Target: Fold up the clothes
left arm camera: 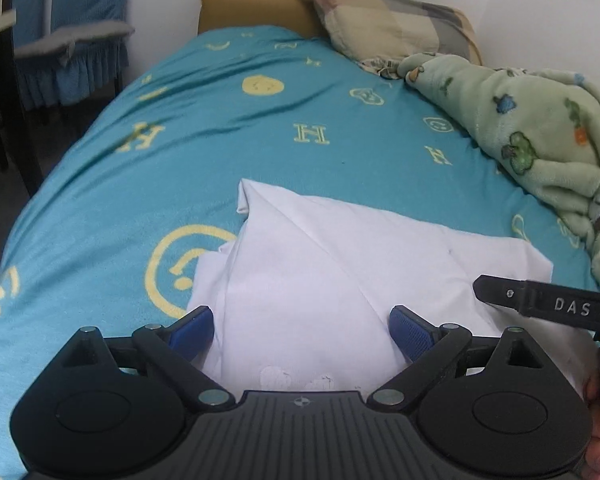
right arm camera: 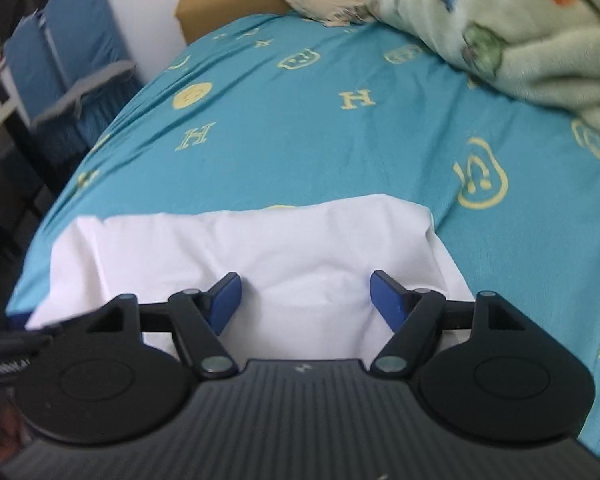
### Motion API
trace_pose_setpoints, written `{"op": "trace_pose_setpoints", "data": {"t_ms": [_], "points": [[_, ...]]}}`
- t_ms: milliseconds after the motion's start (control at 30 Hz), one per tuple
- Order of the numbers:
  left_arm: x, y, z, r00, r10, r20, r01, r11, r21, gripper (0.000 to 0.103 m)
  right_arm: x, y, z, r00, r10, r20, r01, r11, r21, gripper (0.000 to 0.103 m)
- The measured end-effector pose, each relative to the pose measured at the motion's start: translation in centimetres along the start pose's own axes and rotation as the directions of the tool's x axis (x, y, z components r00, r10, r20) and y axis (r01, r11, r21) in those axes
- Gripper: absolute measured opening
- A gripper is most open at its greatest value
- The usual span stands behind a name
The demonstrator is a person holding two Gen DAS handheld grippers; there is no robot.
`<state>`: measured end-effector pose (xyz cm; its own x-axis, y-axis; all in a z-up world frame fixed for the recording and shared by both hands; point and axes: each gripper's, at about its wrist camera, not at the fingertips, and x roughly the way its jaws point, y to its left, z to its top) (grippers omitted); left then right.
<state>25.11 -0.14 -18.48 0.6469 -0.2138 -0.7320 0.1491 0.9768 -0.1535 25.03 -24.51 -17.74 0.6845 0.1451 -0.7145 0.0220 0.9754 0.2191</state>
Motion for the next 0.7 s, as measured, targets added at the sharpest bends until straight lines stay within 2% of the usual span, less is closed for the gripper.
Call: {"op": "trace_pose_setpoints", "data": {"t_ms": [133, 233, 333, 500, 633, 700], "points": [[-2.2, -0.9, -0.5, 0.999, 0.003, 0.041, -0.004, 1.000, 0.030, 0.095, -1.8, -0.4, -0.3, 0.999, 0.048, -0.008, -0.047, 0.998, 0.041, 0.073], [-3.7, -2.0, -1.3, 0.998, -0.017, 0.056, 0.014, 0.998, 0.053, 0.095, -3.7, 0.4, -1.0, 1.000, 0.025, 0.000, -0.025, 1.000, 0.018, 0.073], [-4.6, -3.1, -2.6, 1.000, -0.012, 0.029, 0.010, 0.998, 0.064, 0.095, -5.5, 1.1, -2.2, 1.000, 0.009, -0.002, -0.009, 1.000, -0.026, 0.073], [-5.1, -2.8, -3.9, 1.000, 0.002, -0.028, -0.002, 1.000, 0.012, 0.095, -6.1, 1.0, -3.9, 0.999, -0.012, -0.047, 0.010, 0.999, -0.048, 0.073], [-7.5, -2.5, -4.4, 1.000, -0.001, -0.011, 0.001, 0.999, -0.034, 0.095, -6.0, 0.7, -4.4, 0.999, -0.004, -0.047, 0.002, 0.999, -0.036, 0.073], [-9.2, -2.3, -4.6, 1.000, -0.029, 0.007, 0.029, 0.997, -0.065, 0.095, -6.0, 0.8, -4.5, 0.999, -0.007, -0.046, 0.005, 0.999, -0.038, 0.073]]}}
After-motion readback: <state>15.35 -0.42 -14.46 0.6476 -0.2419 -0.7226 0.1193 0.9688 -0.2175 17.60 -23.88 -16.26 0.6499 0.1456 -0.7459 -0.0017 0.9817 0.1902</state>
